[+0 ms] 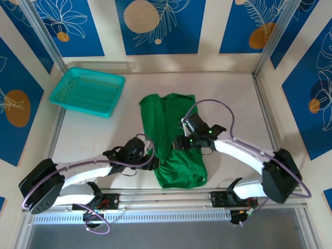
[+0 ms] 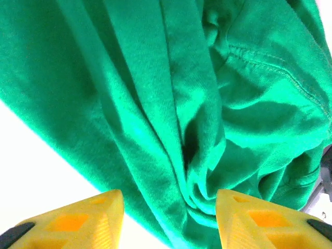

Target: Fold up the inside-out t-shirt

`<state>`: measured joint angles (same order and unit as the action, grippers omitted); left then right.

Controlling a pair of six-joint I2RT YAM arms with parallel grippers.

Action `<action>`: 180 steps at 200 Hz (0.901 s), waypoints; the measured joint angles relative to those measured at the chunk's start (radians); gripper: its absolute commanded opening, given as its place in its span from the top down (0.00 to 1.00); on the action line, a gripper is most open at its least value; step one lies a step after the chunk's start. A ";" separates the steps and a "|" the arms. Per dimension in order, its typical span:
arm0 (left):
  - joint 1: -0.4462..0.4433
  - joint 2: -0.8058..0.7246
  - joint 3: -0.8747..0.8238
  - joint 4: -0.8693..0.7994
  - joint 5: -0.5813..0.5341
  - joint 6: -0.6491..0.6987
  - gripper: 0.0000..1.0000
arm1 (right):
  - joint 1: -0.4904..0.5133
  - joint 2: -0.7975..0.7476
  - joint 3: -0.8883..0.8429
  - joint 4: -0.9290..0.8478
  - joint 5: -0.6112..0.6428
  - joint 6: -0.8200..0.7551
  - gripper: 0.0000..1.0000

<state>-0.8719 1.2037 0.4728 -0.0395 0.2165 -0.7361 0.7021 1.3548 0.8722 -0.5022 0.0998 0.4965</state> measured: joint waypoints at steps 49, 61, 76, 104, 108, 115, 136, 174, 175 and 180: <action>0.000 -0.008 0.075 -0.019 -0.035 0.014 0.43 | 0.065 0.092 -0.019 0.001 -0.014 0.010 1.00; 0.000 0.045 0.109 0.006 -0.038 0.030 0.43 | 0.060 0.069 -0.043 0.000 -0.012 0.026 1.00; 0.000 0.134 0.152 0.034 -0.038 0.045 0.47 | 0.032 -0.002 -0.078 -0.008 -0.009 0.050 1.00; 0.000 0.289 0.217 0.044 -0.053 0.080 0.79 | -0.027 -0.223 -0.132 -0.044 0.040 0.143 1.00; 0.000 0.304 0.222 0.044 -0.055 0.093 0.82 | -0.036 -0.249 -0.143 -0.045 0.046 0.161 1.00; 0.000 0.322 0.223 0.045 -0.061 0.094 0.90 | -0.045 -0.284 -0.166 -0.049 0.050 0.191 1.00; 0.000 0.316 0.202 0.054 -0.068 0.089 0.98 | -0.010 -0.318 -0.262 -0.083 0.097 0.296 0.74; 0.000 0.160 0.119 0.023 -0.088 0.089 0.69 | 0.094 -0.318 -0.304 -0.174 0.163 0.394 0.67; 0.000 0.157 0.119 0.023 -0.088 0.085 0.67 | 0.093 -0.318 -0.302 -0.177 0.163 0.395 0.67; 0.000 0.137 0.119 0.014 -0.087 0.098 0.61 | 0.084 -0.318 -0.291 -0.180 0.167 0.388 0.66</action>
<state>-0.8719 1.3411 0.5915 -0.0250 0.1291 -0.6384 0.7864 1.0370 0.5812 -0.6827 0.2672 0.8841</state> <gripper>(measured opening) 0.253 0.332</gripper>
